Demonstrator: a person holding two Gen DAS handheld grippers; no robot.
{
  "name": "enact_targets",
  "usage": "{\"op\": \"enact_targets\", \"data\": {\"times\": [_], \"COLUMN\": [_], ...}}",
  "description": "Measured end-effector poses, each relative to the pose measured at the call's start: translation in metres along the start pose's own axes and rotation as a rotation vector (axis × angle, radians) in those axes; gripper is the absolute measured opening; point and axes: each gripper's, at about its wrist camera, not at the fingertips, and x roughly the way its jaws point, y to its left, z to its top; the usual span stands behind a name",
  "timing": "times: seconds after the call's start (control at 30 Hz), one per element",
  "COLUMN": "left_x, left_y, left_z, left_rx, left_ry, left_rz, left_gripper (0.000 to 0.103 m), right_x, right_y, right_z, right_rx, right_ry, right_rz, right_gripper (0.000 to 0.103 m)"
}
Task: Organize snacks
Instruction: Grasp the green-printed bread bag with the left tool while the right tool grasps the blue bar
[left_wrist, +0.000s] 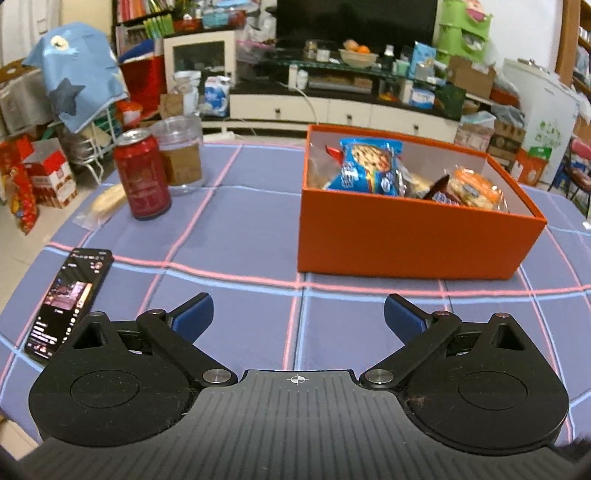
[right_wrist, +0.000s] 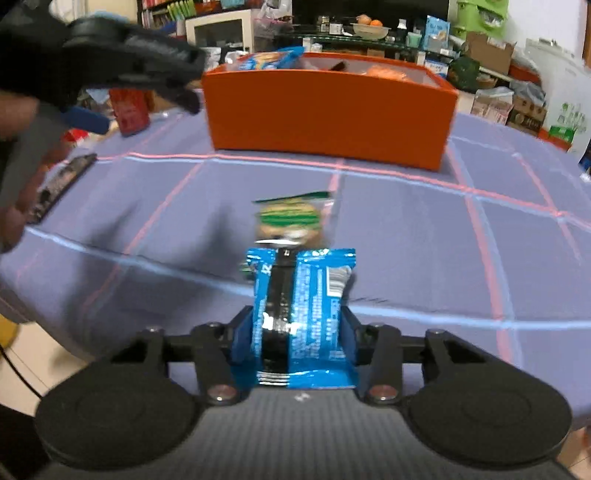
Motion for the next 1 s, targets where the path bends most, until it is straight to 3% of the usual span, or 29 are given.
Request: {"op": "enact_targets", "data": {"times": [0.2,0.33,0.6,0.67,0.83,1.0], "left_x": [0.006,0.008,0.018,0.022,0.029,0.04], "left_y": [-0.024,-0.046,-0.091,-0.097,-0.104,-0.105], "left_z": [-0.014,-0.033,-0.055,-0.056,-0.06,-0.067], "left_rx": [0.01,0.007,0.018,0.011,0.006,0.045], "left_ry": [0.042,0.069,0.095,0.102,0.116,0.154], "left_rz": [-0.018,-0.003,0.019,0.014,0.026,0.048], "left_gripper": [0.079,0.079,0.077,0.073,0.075,0.073], "right_x": [0.009,0.038,0.055,0.057,0.062,0.063], "right_y": [-0.065,-0.096,-0.101,-0.102,-0.11,-0.115], "right_z": [0.018,0.043,0.052,0.055,0.057,0.058], "right_rx": [0.002,0.088,0.061,0.066,0.101,0.12], "right_ry": [0.053,0.049,-0.006,0.004,0.019,0.036], "right_rz": [-0.074,-0.024,-0.017,-0.013,-0.046,-0.054], "right_gripper": [0.047,0.052,0.075,0.078,0.086,0.085]}}
